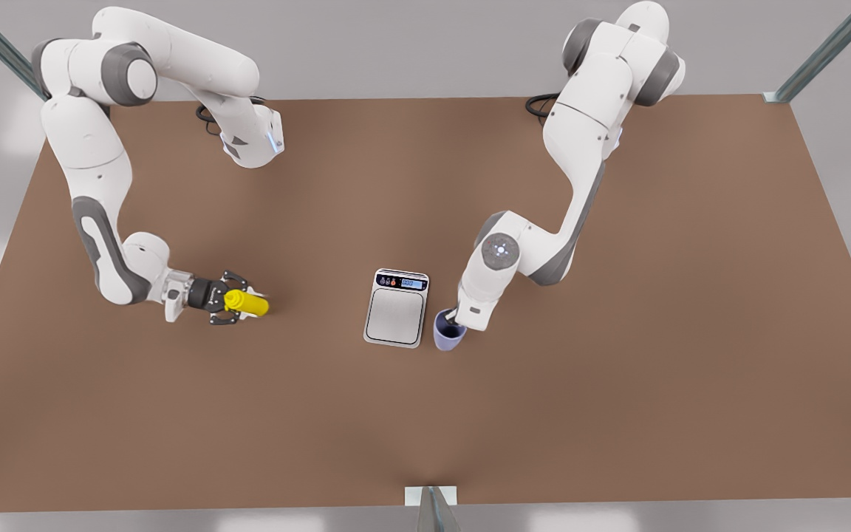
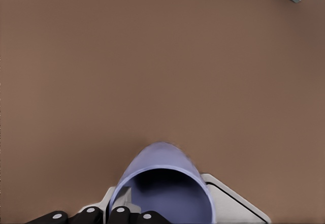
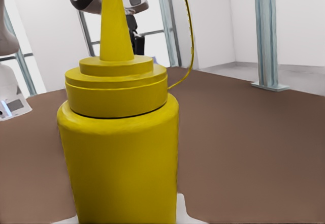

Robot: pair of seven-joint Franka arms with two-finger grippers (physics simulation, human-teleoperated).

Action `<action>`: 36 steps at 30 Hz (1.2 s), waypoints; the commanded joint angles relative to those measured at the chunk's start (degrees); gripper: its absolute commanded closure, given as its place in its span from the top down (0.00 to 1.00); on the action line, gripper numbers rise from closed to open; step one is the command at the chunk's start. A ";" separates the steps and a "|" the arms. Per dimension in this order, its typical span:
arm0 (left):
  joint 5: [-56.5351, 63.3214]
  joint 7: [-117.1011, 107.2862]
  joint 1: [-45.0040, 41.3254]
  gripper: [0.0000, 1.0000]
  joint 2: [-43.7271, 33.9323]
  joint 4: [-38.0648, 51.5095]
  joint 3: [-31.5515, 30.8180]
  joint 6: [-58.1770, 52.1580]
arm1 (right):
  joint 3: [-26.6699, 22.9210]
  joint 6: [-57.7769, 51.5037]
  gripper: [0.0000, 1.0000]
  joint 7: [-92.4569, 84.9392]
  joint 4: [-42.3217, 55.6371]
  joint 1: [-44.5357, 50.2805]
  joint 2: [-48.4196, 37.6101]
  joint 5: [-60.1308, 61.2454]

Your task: Move cup to the weight, pick up sauce bottle, pour sauce

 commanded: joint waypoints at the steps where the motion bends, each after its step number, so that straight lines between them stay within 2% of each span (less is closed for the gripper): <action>1: -3.21 0.01 -0.31 0.21 0.00 0.00 -0.01 0.11 | -0.09 0.04 0.57 -0.02 -0.10 -0.09 -0.22 -0.18; 13: -1.37 -7.63 -5.32 0.21 3.78 6.50 0.08 -2.00 | -7.83 1.97 0.57 -0.55 1.39 -0.62 -5.32 -8.79; 20: 1.01 -12.64 -9.80 0.21 4.84 7.47 0.17 -2.96 | -7.65 11.10 0.57 -0.20 4.56 2.72 -10.50 -12.12; 23: 1.54 -14.84 -11.39 0.21 7.74 12.04 0.17 -4.55 | -6.24 25.42 0.57 14.01 4.03 7.29 -16.57 -27.66; 26: 2.77 -16.25 -12.09 0.21 9.32 14.15 0.17 -4.63 | 1.22 39.93 0.57 43.45 4.03 7.82 -20.17 -57.19; 27: 2.68 -16.33 -12.09 0.21 9.23 14.15 0.08 -4.63 | 2.72 43.19 0.57 45.42 3.59 7.91 -20.26 -59.50; 28: 2.68 -16.51 -12.09 0.29 9.23 14.24 0.08 -4.63 | 2.90 44.60 0.57 47.78 3.59 8.35 -20.53 -61.87; 29: 2.68 -16.51 -12.09 0.31 9.23 14.24 0.08 -4.63 | 2.90 44.69 0.57 49.81 3.51 8.43 -20.61 -62.58; 30: 2.77 -16.51 -12.09 0.43 9.23 14.24 0.17 -4.63 | 3.16 44.86 0.57 50.34 3.68 8.61 -21.05 -63.28; 31: 2.77 -16.42 -12.09 0.46 9.23 14.24 0.17 -4.63 | 4.04 45.48 0.57 54.38 3.59 8.61 -21.67 -66.79; 32: 2.86 -16.33 -12.09 0.55 9.23 14.24 0.17 -4.90 | 5.09 45.83 0.57 56.84 3.68 8.61 -22.11 -69.78; 34: 3.03 -16.33 -12.18 0.57 9.23 14.24 0.17 -4.90 | 6.50 46.09 0.57 67.30 3.77 8.61 -22.55 -80.68; 36: 3.12 -16.33 -12.18 0.57 9.32 14.24 0.17 -4.90 | 7.56 46.09 0.57 68.53 4.21 8.70 -23.34 -81.91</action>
